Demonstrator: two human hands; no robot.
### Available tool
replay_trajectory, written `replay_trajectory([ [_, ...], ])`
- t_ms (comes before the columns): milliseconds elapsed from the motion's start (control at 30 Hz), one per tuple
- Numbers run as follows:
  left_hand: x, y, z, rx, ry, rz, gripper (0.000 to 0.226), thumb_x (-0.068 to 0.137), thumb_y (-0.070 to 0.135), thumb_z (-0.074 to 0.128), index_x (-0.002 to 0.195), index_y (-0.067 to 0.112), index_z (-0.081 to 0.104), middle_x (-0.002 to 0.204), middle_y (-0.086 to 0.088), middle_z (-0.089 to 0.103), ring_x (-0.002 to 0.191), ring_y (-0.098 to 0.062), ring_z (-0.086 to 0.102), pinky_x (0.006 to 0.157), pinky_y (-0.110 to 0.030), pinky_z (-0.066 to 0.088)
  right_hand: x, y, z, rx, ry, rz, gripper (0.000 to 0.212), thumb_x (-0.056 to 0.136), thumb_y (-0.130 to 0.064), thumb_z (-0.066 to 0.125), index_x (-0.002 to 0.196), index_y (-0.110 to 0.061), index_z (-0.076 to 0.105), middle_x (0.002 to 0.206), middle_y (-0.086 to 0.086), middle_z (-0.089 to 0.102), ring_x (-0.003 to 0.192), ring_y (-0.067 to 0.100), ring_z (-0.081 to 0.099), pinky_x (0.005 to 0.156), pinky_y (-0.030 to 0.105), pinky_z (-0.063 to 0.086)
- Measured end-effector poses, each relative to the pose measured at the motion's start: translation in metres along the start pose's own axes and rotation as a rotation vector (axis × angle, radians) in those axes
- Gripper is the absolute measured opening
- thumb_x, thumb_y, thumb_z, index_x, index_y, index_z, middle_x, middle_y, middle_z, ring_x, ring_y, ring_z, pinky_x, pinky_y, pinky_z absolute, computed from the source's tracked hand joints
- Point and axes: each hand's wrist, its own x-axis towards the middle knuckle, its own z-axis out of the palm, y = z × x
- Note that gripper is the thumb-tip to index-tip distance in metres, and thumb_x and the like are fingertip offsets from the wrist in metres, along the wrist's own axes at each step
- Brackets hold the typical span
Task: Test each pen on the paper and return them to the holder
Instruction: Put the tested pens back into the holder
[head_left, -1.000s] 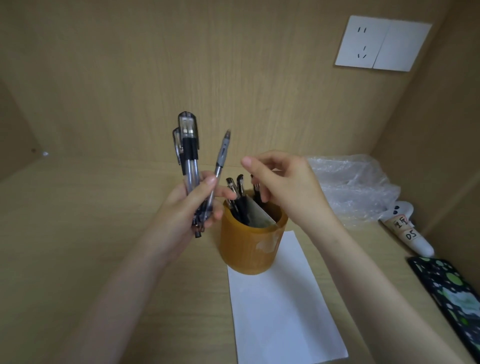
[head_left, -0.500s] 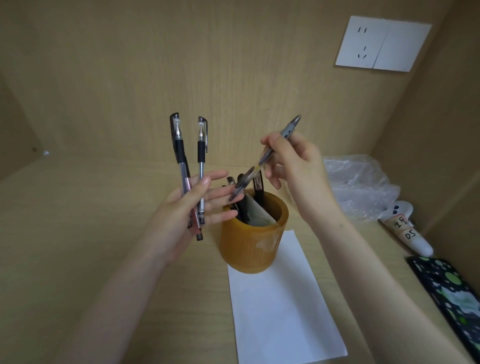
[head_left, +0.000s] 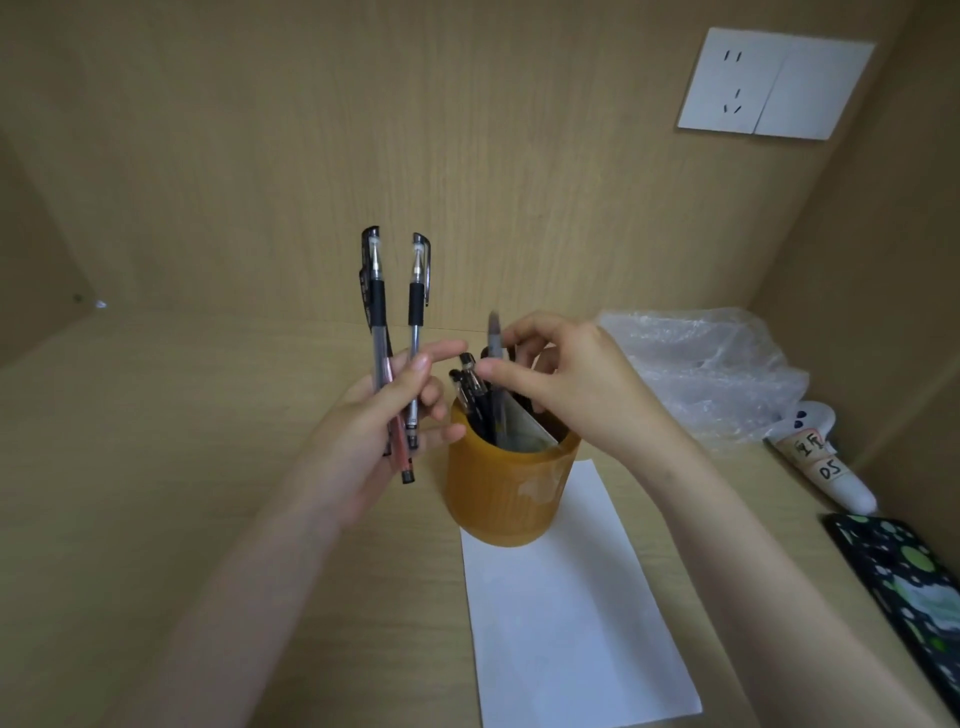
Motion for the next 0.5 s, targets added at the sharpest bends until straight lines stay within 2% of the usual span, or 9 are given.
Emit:
replay_trajectory([
  [67,-0.001,0.0,0.001,0.054,-0.004,0.021,0.03,0.092,0.028,0.045,0.117,0.019,0.061,0.063,0.003,0.051,0.06,-0.008,0.053,0.058,-0.022,0.05,-0.001,-0.002,-0.003,0.038,0.057,0.01,0.027,0.081,-0.041,0.07,0.098,-0.021,0.064,0.077,0.002,0.062,0.055,0.004,0.049,0.053,0.013,0.038],
  [167,-0.003,0.002,0.003,0.165,-0.013,0.055,0.027,0.094,0.031,0.042,0.112,0.021,0.061,0.062,0.003,0.054,0.056,-0.01,0.052,0.055,-0.021,0.046,-0.004,-0.009,-0.007,0.195,0.113,-0.013,0.017,0.089,-0.034,0.064,0.094,-0.018,0.067,0.07,0.0,0.058,0.046,0.002,0.047,0.048,0.01,0.037],
  [300,-0.006,0.005,0.01,0.17,-0.137,0.043,0.028,0.094,0.029,0.043,0.108,0.01,0.057,0.06,0.005,0.049,0.048,-0.008,0.043,0.046,-0.019,0.038,-0.002,-0.02,-0.004,0.385,0.064,0.0,0.019,0.089,-0.034,0.063,0.094,-0.016,0.069,0.065,0.001,0.054,0.045,0.0,0.046,0.046,0.008,0.035],
  [367,-0.008,0.006,0.014,0.169,-0.215,0.031,0.029,0.096,0.029,0.042,0.098,0.002,0.052,0.055,0.006,0.047,0.044,-0.006,0.036,0.042,-0.017,0.032,0.0,-0.024,0.002,0.418,0.018,-0.001,0.026,0.09,-0.031,0.062,0.096,-0.007,0.068,0.066,0.007,0.05,0.05,0.0,0.047,0.045,0.007,0.035],
  [433,-0.009,0.007,0.018,0.163,-0.249,0.024,0.026,0.095,0.028,0.038,0.086,0.008,0.051,0.049,0.005,0.047,0.041,-0.005,0.032,0.04,-0.016,0.027,0.001,-0.027,0.007,0.526,0.003,0.026,0.034,0.092,-0.024,0.061,0.098,0.009,0.063,0.06,0.006,0.046,0.048,0.003,0.048,0.044,0.006,0.035],
  [500,-0.01,0.008,0.019,0.142,-0.237,0.024,0.028,0.092,0.03,0.037,0.095,0.009,0.055,0.05,0.004,0.052,0.04,-0.005,0.035,0.039,-0.017,0.028,0.002,-0.027,0.01,0.613,0.013,0.049,0.03,0.094,-0.02,0.058,0.095,0.01,0.063,0.052,-0.004,0.044,0.043,0.002,0.044,0.043,0.008,0.035],
])
